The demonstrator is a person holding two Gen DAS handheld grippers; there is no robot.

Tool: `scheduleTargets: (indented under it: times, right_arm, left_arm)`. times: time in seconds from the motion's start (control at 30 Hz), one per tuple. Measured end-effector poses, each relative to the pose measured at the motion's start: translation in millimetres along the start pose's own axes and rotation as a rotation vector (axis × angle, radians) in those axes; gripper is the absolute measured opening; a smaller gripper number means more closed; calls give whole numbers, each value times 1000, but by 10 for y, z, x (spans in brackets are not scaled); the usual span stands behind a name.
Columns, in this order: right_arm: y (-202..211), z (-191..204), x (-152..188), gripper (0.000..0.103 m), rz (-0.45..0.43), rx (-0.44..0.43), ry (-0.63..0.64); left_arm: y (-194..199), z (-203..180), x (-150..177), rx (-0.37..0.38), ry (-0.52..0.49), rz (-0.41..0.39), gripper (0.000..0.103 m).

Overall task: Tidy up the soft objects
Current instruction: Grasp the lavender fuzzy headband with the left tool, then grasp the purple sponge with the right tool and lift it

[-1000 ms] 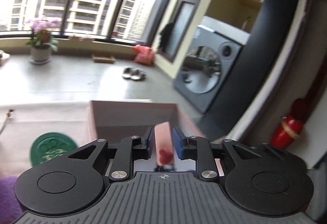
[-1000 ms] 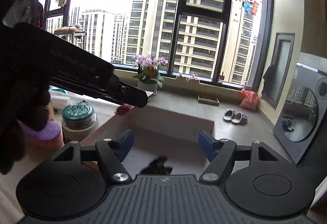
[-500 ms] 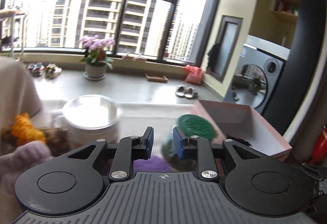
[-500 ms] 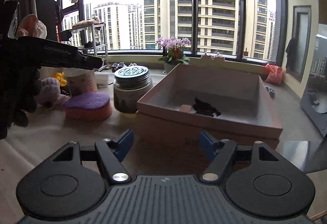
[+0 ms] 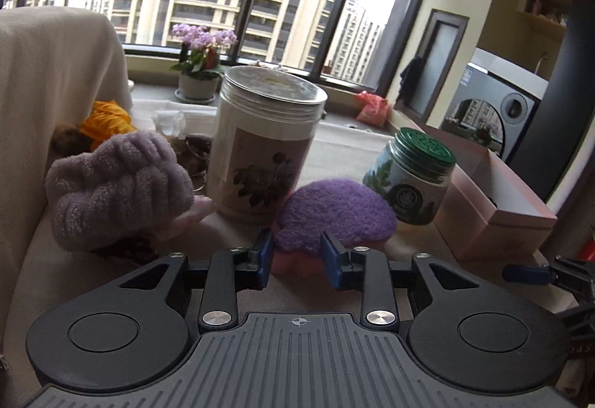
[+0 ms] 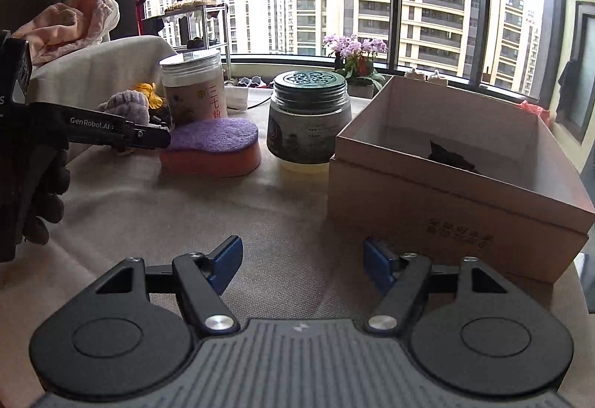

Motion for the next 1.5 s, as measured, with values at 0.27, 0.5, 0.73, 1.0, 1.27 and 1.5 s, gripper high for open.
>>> scheduleTargets:
  times: [0.27, 0.5, 0.73, 1.0, 1.27, 1.5]
  right_arm:
    - [-59, -10, 6, 71, 31, -12, -14]
    - [-44, -14, 19, 71, 23, -21, -18]
    - [-68, -22, 15, 71, 36, -32, -27]
    - [-64, -37, 24, 71, 34, -28, -35]
    - [-111, 9, 8, 71, 65, -6, -8]
    - [-135, 360, -421, 71, -26, 21, 155]
  left_arm:
    - [369, 12, -266, -302, -234, -154, 33]
    - [207, 495, -731, -283, -89, -18, 33]
    - [201, 244, -370, -142, -139, 194, 33]
    - [-17, 149, -99, -287, -204, 165, 35]
    - [88, 261, -41, -219, -40, 26, 25]
    - [177, 370, 102, -153, -24, -29, 24]
Point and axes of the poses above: each gripper's, at about its wrist camera, not at the fingertips, and y roughly against the way its jaws point, z to its left, x to its underside, the point moved 3 cm from there along -y, roughly the way its jaws point, and after that the axes turned 8 degrees about y, right-handed, at the moved point
